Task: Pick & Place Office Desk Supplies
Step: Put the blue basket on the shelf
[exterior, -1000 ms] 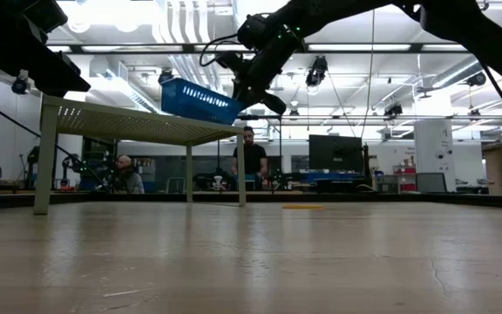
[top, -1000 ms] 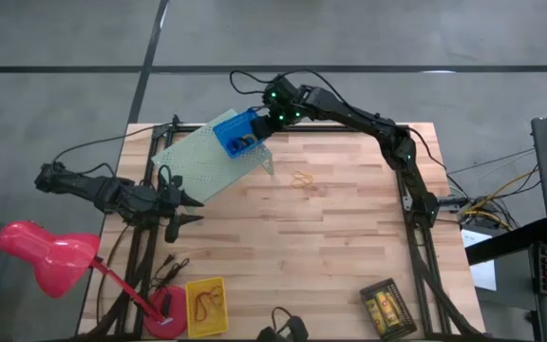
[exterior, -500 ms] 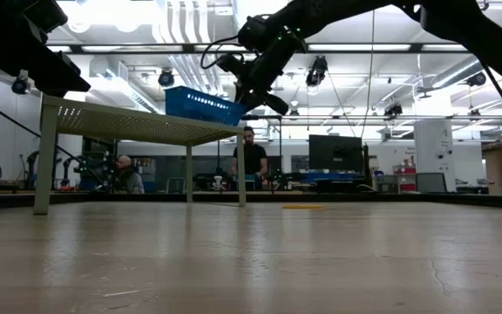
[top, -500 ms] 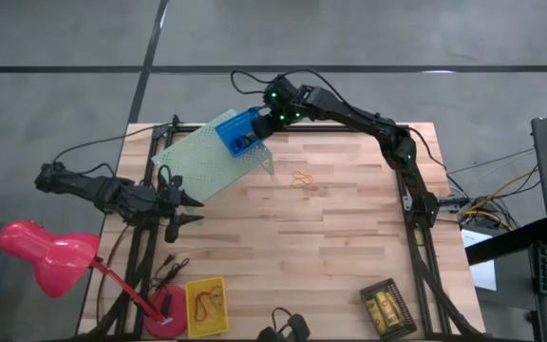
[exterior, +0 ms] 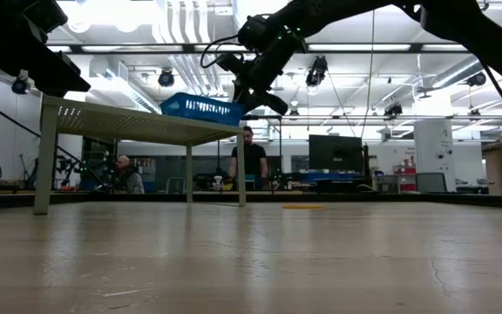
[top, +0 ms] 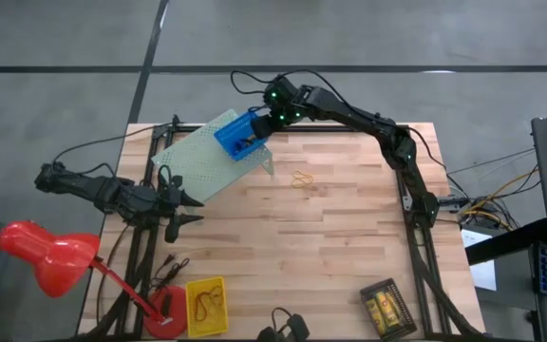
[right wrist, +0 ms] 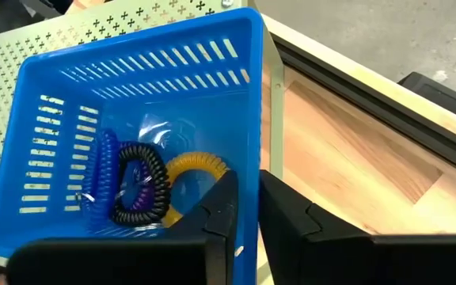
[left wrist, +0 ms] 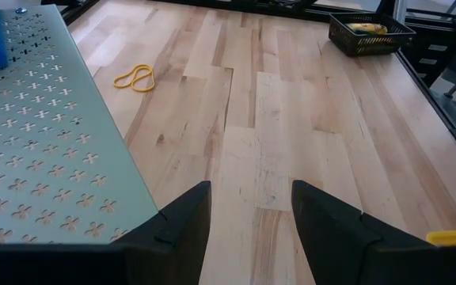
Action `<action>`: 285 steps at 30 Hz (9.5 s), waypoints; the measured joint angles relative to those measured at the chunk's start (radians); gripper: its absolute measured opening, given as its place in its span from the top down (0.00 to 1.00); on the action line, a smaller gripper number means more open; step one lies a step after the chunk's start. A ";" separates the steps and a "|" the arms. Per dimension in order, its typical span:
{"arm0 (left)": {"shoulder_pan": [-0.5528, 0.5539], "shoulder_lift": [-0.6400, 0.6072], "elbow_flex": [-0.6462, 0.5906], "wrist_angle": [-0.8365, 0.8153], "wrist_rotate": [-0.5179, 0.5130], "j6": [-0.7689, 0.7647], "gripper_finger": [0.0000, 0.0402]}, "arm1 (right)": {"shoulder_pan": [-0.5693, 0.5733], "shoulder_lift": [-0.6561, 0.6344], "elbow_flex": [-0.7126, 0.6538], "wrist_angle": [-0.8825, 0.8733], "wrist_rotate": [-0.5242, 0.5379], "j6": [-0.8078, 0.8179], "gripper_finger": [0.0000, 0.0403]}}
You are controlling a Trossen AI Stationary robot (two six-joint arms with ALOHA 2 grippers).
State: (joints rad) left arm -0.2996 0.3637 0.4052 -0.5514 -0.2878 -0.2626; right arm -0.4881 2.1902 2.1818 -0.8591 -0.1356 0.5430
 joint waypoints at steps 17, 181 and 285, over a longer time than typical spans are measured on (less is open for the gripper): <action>0.000 0.000 0.000 0.000 0.000 0.000 0.54 | -0.001 -0.002 0.000 0.004 -0.003 0.017 0.76; 0.726 0.846 0.949 -0.524 0.216 -0.847 0.60 | 0.039 -1.675 -1.627 0.519 -0.414 -0.090 0.69; 0.910 1.241 1.164 -0.693 0.157 -0.437 0.96 | 0.039 -1.675 -1.627 0.519 -0.414 -0.090 0.69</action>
State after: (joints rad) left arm 0.6107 1.6051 1.5695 -1.2445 -0.1311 -0.6996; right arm -0.4495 0.5152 0.5549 -0.3401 -0.5499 0.4530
